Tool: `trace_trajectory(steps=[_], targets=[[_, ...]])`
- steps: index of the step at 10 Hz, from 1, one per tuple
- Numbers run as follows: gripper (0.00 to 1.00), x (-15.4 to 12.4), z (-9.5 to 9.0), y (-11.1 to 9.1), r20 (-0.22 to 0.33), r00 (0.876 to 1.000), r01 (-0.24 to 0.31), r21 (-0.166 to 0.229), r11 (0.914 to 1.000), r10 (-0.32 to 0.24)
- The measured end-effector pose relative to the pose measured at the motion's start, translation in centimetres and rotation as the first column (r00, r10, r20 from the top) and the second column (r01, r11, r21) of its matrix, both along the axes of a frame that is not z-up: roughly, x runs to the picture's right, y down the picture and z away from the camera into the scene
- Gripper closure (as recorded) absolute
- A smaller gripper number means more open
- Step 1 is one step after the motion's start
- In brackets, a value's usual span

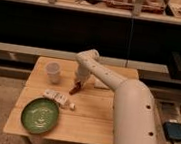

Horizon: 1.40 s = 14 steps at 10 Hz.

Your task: Drag the pepper across the table

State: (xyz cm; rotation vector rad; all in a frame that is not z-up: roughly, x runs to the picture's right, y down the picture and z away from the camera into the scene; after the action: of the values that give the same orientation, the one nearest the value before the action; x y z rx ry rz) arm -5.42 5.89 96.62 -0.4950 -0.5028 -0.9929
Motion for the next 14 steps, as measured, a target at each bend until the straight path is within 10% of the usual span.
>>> trace_trajectory(steps=[14], targets=[[0.82, -3.1, 1.3, -1.9, 0.001, 0.994, 0.107, 0.042, 0.9934, -0.107]])
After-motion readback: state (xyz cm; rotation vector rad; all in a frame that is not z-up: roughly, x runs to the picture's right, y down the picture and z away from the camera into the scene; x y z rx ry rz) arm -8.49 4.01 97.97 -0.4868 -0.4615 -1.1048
